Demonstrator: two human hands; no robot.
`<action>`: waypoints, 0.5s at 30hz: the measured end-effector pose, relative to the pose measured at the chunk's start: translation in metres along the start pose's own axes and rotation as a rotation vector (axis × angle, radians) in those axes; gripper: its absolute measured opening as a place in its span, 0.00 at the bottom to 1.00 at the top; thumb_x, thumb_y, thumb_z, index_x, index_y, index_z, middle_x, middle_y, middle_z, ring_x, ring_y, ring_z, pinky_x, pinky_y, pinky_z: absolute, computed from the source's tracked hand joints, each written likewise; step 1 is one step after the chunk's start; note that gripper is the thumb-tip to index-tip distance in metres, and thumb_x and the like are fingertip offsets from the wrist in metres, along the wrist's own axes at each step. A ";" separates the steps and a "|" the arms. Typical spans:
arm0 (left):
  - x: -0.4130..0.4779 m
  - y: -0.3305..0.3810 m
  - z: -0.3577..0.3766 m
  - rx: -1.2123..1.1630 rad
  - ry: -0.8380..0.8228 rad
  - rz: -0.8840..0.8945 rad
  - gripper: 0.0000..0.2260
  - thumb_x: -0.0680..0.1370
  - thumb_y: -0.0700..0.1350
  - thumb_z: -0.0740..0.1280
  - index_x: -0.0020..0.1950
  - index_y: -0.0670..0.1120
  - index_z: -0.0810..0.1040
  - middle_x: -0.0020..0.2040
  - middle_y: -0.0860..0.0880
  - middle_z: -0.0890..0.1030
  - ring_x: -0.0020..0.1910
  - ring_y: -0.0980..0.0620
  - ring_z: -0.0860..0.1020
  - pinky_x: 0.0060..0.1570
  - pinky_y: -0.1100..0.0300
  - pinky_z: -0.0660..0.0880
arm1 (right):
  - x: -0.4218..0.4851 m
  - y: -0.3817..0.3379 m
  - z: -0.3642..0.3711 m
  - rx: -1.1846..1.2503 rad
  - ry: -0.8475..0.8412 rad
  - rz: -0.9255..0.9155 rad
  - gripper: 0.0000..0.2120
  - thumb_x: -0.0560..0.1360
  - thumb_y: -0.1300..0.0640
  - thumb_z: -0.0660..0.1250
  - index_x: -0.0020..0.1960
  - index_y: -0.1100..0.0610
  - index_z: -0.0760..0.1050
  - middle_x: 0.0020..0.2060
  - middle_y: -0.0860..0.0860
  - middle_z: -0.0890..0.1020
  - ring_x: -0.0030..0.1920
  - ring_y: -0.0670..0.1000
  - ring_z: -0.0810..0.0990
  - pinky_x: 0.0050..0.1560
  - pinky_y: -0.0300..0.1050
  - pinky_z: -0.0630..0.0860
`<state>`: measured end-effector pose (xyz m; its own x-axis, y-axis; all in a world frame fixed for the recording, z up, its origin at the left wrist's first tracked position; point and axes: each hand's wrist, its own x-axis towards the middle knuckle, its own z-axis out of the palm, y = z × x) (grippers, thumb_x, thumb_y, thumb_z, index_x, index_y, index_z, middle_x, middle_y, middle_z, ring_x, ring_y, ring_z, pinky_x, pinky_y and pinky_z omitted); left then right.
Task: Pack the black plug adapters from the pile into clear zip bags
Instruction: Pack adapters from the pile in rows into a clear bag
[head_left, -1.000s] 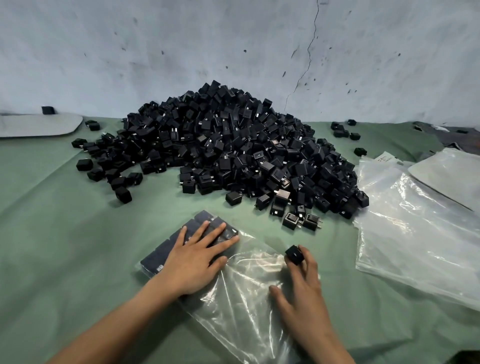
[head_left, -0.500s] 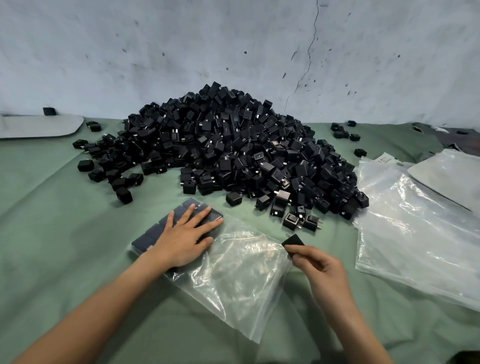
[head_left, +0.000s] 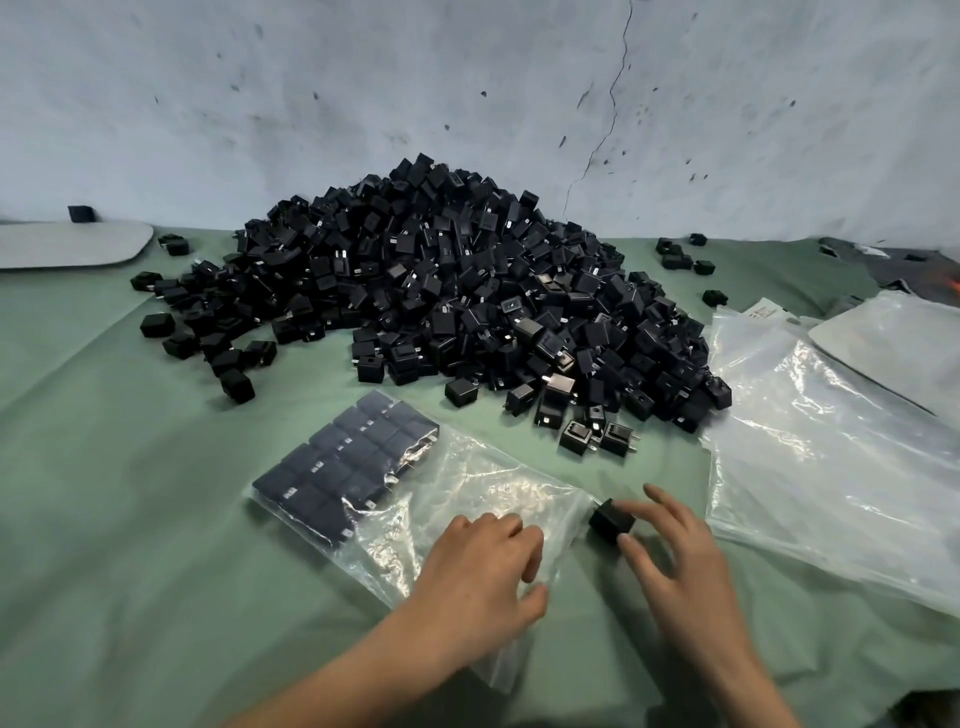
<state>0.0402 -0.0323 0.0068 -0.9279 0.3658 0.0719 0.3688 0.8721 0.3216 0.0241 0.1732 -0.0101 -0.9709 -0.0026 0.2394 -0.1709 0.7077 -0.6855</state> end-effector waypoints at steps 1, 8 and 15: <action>-0.001 -0.002 0.000 -0.005 0.023 -0.004 0.07 0.78 0.55 0.60 0.46 0.53 0.67 0.44 0.57 0.67 0.44 0.56 0.65 0.54 0.58 0.65 | -0.002 0.003 0.000 -0.046 -0.034 -0.038 0.14 0.72 0.62 0.72 0.52 0.46 0.80 0.66 0.52 0.73 0.69 0.55 0.67 0.68 0.53 0.63; -0.004 -0.001 -0.003 -0.043 0.042 -0.041 0.06 0.79 0.54 0.58 0.45 0.54 0.67 0.43 0.57 0.69 0.42 0.55 0.71 0.41 0.61 0.64 | -0.002 0.009 0.003 -0.146 -0.178 0.000 0.11 0.74 0.59 0.70 0.53 0.47 0.82 0.61 0.53 0.76 0.72 0.55 0.61 0.71 0.50 0.58; -0.010 0.005 -0.013 -0.101 0.081 0.000 0.06 0.77 0.53 0.59 0.43 0.54 0.64 0.42 0.55 0.67 0.41 0.52 0.72 0.40 0.59 0.65 | -0.038 -0.013 0.004 0.049 -0.088 -0.362 0.11 0.71 0.51 0.66 0.49 0.41 0.83 0.54 0.47 0.80 0.61 0.47 0.71 0.57 0.45 0.69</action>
<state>0.0507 -0.0355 0.0203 -0.9309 0.3347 0.1462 0.3649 0.8336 0.4147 0.0630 0.1613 -0.0128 -0.8566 -0.3084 0.4138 -0.5114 0.6150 -0.6002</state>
